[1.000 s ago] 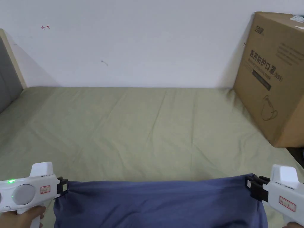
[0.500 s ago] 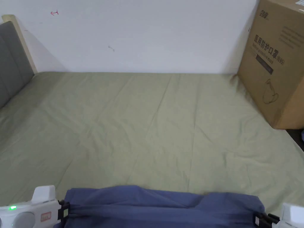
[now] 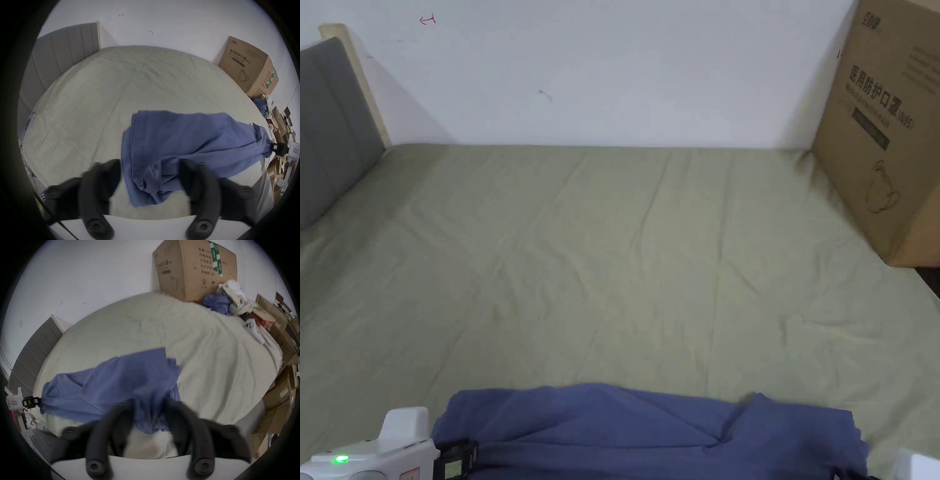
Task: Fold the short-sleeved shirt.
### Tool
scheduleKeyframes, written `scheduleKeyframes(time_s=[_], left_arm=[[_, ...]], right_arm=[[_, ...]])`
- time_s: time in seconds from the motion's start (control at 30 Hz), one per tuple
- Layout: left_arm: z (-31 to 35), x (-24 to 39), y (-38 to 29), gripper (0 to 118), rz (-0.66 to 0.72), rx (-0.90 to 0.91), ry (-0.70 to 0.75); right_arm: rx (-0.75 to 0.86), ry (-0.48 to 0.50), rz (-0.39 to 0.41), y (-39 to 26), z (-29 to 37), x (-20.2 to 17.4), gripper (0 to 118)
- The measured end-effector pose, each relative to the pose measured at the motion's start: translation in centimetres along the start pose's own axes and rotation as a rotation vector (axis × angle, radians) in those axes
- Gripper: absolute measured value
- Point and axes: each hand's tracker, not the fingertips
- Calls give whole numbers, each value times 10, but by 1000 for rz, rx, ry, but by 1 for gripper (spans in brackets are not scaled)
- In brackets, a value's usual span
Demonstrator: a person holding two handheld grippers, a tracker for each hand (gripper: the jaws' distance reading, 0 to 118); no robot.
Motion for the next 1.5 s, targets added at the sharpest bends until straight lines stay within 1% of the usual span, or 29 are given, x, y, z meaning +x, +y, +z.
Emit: scheduleKeyframes(time_s=[0.03, 0.07, 0.17, 0.33, 0.43, 0.57, 0.6, 0.7, 0.77, 0.8, 0.83, 0.87, 0.9, 0.97, 1.03, 1.17, 1.23, 1.3, 1.4, 1.47, 1.5], left_arm=[[8, 1, 5, 100, 5, 34, -4], [16, 2, 10, 100, 10, 74, -10], [46, 9, 34, 100, 19, 200, -26], [94, 34, 72, 100, -18, 431, -31], [116, 52, 87, 100, -47, 540, -11], [129, 70, 99, 96, -76, 658, 1], [131, 74, 101, 95, -81, 677, 7], [132, 85, 104, 80, -81, 715, 16], [133, 90, 102, 56, -84, 738, 19], [132, 93, 100, 40, -86, 748, 20], [132, 94, 98, 17, -91, 763, 16], [132, 96, 96, 3, -100, 769, 8], [132, 96, 95, 0, -109, 773, -3], [130, 98, 94, 0, -110, 770, -8], [129, 96, 94, 0, -107, 752, -37], [123, 89, 96, 0, -106, 704, -39], [115, 76, 102, 0, -63, 602, -89], [102, 56, 107, 0, 7, 500, -157], [77, 17, 108, 0, 124, 344, -314], [62, -3, 106, 0, 184, 239, -354], [52, -14, 103, 0, 193, 179, -374]], right_arm=[[40, 6, 15, 6, 10, -5, 79], [77, 10, 30, 13, 19, -11, 81], [202, 35, 82, 41, 49, -31, 81], [407, 61, 159, 84, 92, -72, 81], [502, 51, 196, 101, 108, -94, 81], [603, 26, 236, 114, 121, -120, 81], [622, 9, 249, 115, 125, -128, 81], [673, -26, 275, 114, 128, -141, 81], [689, -52, 277, 112, 129, -146, 75], [695, -55, 276, 111, 131, -148, 67], [698, -53, 272, 110, 131, -149, 46], [702, -52, 270, 110, 131, -149, 22], [704, -50, 270, 110, 130, -149, 0], [705, -59, 268, 109, 130, -150, 0], [694, -40, 264, 110, 129, -148, 0], [685, -44, 268, 110, 126, -147, 0], [673, -36, 264, 111, 124, -147, 0], [665, -32, 263, 112, 121, -147, 0], [654, -36, 276, 112, 116, -149, 0], [645, -34, 279, 113, 113, -150, 0], [639, -34, 279, 114, 111, -151, 0]])
